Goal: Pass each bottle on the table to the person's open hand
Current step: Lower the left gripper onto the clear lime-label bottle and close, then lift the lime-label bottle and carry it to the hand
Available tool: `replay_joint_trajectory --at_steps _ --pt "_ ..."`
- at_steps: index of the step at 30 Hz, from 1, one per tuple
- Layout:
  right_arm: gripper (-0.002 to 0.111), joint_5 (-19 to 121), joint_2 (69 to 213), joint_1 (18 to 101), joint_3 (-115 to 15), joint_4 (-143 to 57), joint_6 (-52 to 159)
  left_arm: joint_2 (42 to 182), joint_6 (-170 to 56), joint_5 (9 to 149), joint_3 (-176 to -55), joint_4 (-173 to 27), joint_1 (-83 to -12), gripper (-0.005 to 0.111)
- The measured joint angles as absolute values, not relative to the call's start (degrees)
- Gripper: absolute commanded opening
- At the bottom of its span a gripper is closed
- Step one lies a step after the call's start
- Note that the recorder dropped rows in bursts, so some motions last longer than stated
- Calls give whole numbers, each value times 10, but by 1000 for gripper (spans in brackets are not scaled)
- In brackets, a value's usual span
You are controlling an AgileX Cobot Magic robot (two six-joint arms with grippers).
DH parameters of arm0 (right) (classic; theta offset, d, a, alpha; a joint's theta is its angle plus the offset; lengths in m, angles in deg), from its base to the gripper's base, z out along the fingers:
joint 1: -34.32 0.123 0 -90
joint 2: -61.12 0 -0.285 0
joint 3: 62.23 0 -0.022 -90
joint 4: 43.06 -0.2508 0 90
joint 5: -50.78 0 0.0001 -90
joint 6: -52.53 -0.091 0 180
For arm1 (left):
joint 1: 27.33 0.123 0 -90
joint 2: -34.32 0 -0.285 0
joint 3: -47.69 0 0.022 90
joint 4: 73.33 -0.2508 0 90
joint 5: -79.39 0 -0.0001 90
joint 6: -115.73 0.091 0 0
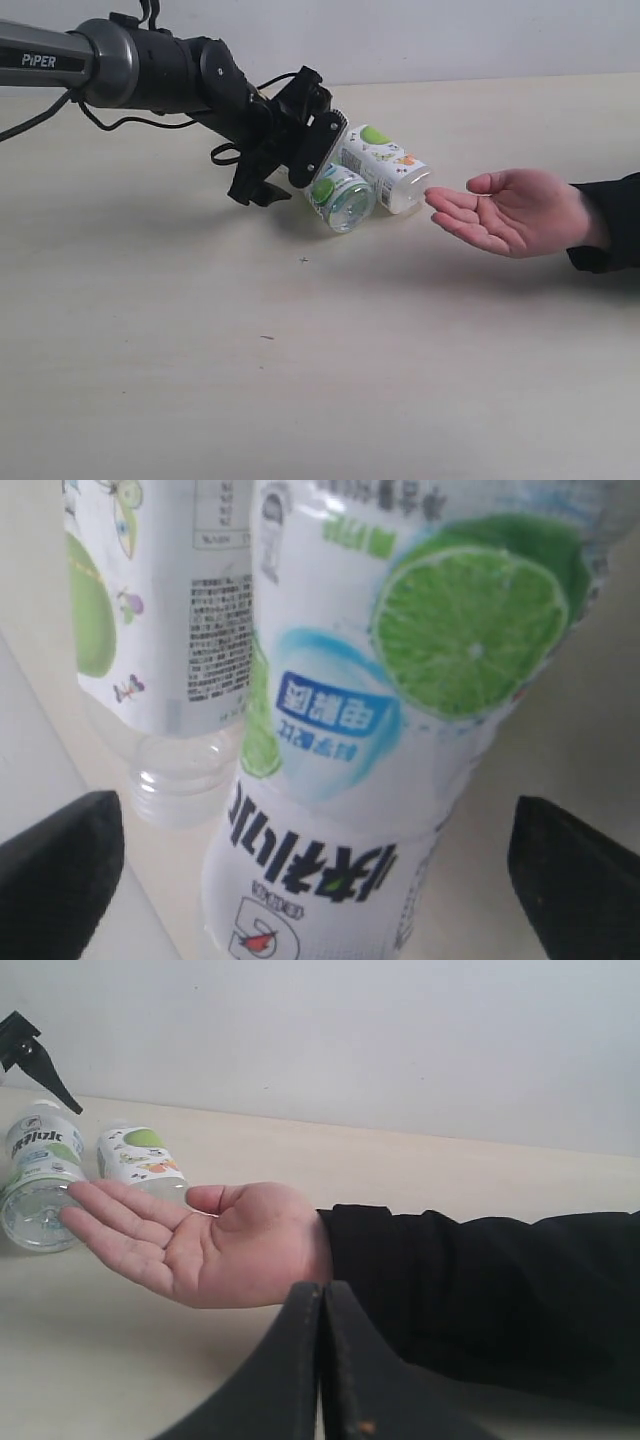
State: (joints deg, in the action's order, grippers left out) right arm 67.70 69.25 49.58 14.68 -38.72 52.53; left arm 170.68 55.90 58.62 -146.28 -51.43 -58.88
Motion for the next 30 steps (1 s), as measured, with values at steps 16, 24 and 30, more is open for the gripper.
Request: replay_joint_trajectory --at_steps 16,24,30 --pt "0 677 693 496 147 -387 525 1741 559 641 -1459 -509 -590 59" --pt "0 677 693 496 147 -387 525 1744 562 640 -1459 -509 -592 0" --pt "0 677 693 496 147 -387 525 1688 524 558 -1457 -509 -592 0"
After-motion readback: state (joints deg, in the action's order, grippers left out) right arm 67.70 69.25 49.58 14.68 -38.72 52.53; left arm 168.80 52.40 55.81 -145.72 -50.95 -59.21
